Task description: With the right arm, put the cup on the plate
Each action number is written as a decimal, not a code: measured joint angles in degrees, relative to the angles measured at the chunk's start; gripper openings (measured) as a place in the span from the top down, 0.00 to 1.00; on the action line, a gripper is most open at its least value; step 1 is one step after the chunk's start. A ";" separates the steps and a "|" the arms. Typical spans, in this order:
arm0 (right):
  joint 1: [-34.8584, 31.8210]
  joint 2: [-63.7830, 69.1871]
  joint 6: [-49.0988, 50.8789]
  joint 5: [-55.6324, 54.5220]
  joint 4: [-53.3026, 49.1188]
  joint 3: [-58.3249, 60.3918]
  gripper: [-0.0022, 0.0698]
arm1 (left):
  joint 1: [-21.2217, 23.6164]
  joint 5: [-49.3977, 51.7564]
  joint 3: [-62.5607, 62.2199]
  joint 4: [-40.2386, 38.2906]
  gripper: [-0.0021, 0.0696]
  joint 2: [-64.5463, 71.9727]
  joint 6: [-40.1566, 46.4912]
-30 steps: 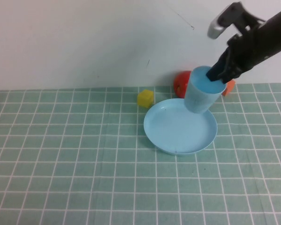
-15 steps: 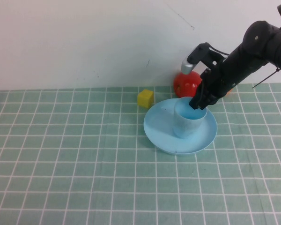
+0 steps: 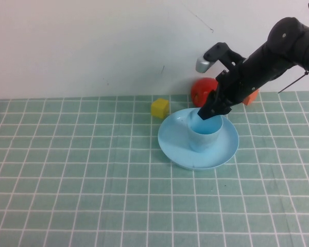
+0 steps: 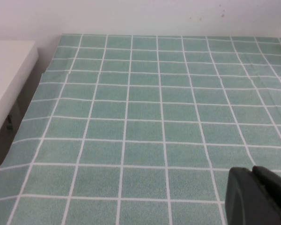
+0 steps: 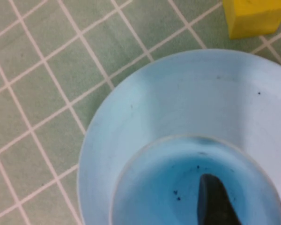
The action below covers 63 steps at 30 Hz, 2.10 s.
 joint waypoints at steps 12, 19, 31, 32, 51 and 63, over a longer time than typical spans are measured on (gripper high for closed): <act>0.35 -17.84 15.09 12.47 -9.79 -6.35 0.88 | -0.03 0.00 0.00 0.00 0.97 0.00 0.00; 0.35 -32.01 21.02 13.56 -19.60 -1.56 0.96 | -0.03 0.00 0.00 0.00 0.97 0.00 0.00; 0.35 -62.05 32.62 -3.55 -31.41 38.78 0.97 | -0.03 0.00 0.00 0.00 0.97 0.00 0.00; 0.35 -64.42 32.85 -5.76 -30.63 42.60 0.97 | -0.03 0.00 0.00 0.00 0.97 0.00 0.00; 0.35 -85.29 34.09 -20.36 -26.50 87.86 0.97 | 0.00 0.00 0.00 0.00 0.97 0.00 0.00; 0.35 -85.36 33.99 -20.05 -25.54 88.63 0.97 | -0.03 0.00 0.00 0.00 0.97 0.00 0.00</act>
